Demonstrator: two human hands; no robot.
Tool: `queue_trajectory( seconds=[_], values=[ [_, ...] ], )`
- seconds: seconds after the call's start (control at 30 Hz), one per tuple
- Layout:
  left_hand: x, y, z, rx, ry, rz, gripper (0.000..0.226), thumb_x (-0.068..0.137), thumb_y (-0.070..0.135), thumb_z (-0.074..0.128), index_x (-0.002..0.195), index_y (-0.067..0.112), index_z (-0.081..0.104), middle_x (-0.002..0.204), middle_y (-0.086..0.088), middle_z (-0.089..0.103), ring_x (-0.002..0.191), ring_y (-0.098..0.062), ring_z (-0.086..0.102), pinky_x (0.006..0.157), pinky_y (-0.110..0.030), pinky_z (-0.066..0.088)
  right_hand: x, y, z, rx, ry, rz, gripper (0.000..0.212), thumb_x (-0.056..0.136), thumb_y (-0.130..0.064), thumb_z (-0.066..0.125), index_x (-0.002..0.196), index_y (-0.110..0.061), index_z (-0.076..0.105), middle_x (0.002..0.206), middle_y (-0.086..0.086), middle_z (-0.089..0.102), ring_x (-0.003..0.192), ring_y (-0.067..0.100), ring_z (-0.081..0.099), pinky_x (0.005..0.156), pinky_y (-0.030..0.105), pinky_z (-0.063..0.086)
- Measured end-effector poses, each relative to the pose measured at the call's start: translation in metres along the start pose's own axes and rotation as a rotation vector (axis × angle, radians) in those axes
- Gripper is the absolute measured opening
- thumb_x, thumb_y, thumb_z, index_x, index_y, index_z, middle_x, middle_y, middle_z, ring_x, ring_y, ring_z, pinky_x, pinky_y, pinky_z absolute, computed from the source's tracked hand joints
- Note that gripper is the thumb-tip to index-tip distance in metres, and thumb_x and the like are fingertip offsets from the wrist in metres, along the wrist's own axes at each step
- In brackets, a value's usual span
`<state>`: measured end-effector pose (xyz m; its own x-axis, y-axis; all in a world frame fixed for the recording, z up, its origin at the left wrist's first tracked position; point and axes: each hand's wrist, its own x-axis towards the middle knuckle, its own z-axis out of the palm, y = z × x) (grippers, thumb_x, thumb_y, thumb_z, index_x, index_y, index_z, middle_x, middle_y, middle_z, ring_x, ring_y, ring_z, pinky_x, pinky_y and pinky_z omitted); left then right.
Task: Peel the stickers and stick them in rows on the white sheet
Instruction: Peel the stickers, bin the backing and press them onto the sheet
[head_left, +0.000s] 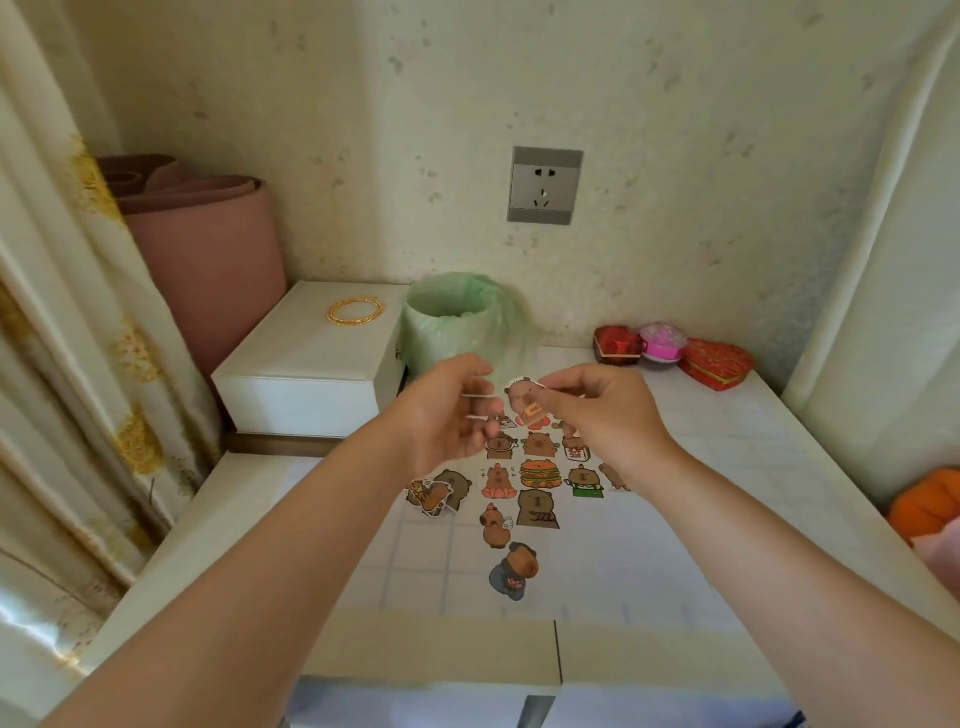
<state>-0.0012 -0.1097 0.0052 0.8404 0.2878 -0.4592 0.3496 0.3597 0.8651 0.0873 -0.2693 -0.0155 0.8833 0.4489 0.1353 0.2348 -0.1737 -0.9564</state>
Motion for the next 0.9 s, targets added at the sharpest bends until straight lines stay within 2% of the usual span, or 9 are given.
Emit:
queue_trajectory(
  seconds=[0.1,0.17,0.3,0.47,0.53,0.63,0.7,0.8,0.9],
  values=[
    [0.005,-0.004,0.004,0.295,0.184,0.214,0.011,0.095,0.023,0.059,0.098,0.013,0.063,0.085,-0.002,0.067,0.069,-0.016,0.06,0.06,-0.026,0.048,-0.001,0.006,-0.01,0.102,-0.107,0.21,0.006,0.088,-0.015,0.075,0.093,-0.014,0.077,0.077,0.002,0.074,0.05,0.011,0.053,0.048,0.024,0.037],
    [0.005,-0.008,0.008,0.41,0.169,0.255,0.01,0.095,0.023,0.06,0.099,0.016,0.066,0.091,0.0,0.071,0.075,-0.014,0.062,0.065,-0.026,0.05,-0.001,0.01,-0.014,0.157,-0.138,0.281,0.007,0.088,-0.017,0.075,0.094,-0.015,0.077,0.082,0.004,0.076,0.053,0.014,0.053,0.048,0.025,0.035],
    [0.008,-0.015,0.014,0.532,0.154,0.275,0.009,0.095,0.02,0.061,0.094,0.018,0.07,0.086,0.005,0.072,0.063,-0.005,0.063,0.057,-0.018,0.05,-0.003,0.016,-0.019,0.19,-0.17,0.363,0.015,0.087,-0.02,0.076,0.1,-0.014,0.075,0.085,0.005,0.076,0.056,0.015,0.054,0.048,0.025,0.035],
    [0.011,-0.02,0.02,0.555,0.148,0.27,0.012,0.093,0.013,0.061,0.093,0.008,0.072,0.079,-0.003,0.068,0.054,-0.005,0.06,0.05,-0.016,0.049,-0.009,0.014,-0.028,0.076,-0.186,0.342,0.01,0.088,-0.02,0.075,0.097,-0.015,0.075,0.077,0.002,0.074,0.048,0.01,0.054,0.044,0.022,0.034],
    [0.013,-0.023,0.023,0.634,0.158,0.279,0.014,0.092,0.014,0.06,0.091,0.007,0.072,0.079,-0.006,0.07,0.059,-0.007,0.063,0.057,-0.02,0.055,-0.01,0.015,-0.031,-0.018,-0.182,0.331,0.012,0.086,-0.023,0.077,0.097,-0.017,0.075,0.074,0.003,0.072,0.045,0.009,0.053,0.042,0.021,0.03],
    [0.017,-0.027,0.027,0.742,0.157,0.348,0.01,0.09,0.015,0.06,0.086,0.013,0.069,0.08,-0.008,0.073,0.063,-0.011,0.066,0.071,-0.037,0.061,-0.01,0.018,-0.034,-0.079,-0.197,0.332,0.016,0.085,-0.025,0.078,0.099,-0.019,0.075,0.091,0.009,0.075,0.048,0.012,0.055,0.046,0.023,0.029],
    [0.018,-0.03,0.031,0.791,0.146,0.408,0.008,0.091,0.015,0.06,0.086,0.015,0.066,0.077,-0.004,0.069,0.065,-0.016,0.066,0.072,-0.041,0.06,-0.009,0.017,-0.038,-0.117,-0.216,0.34,0.025,0.084,-0.027,0.079,0.107,-0.022,0.07,0.094,0.007,0.076,0.05,0.014,0.056,0.046,0.024,0.031],
    [0.018,-0.032,0.035,0.899,0.126,0.491,0.011,0.093,0.014,0.057,0.085,0.019,0.063,0.075,0.0,0.062,0.072,-0.025,0.065,0.063,-0.033,0.056,-0.009,0.015,-0.047,-0.17,-0.229,0.336,0.024,0.088,-0.024,0.074,0.108,-0.028,0.061,0.094,0.008,0.076,0.056,0.019,0.058,0.042,0.022,0.033],
    [0.02,-0.032,0.039,0.946,0.108,0.516,0.013,0.093,0.015,0.057,0.083,0.023,0.062,0.079,-0.001,0.063,0.079,-0.028,0.068,0.059,-0.03,0.052,-0.008,0.018,-0.055,-0.229,-0.205,0.254,0.014,0.09,-0.021,0.072,0.099,-0.029,0.066,0.094,0.009,0.072,0.054,0.017,0.059,0.041,0.017,0.038]
  ],
)
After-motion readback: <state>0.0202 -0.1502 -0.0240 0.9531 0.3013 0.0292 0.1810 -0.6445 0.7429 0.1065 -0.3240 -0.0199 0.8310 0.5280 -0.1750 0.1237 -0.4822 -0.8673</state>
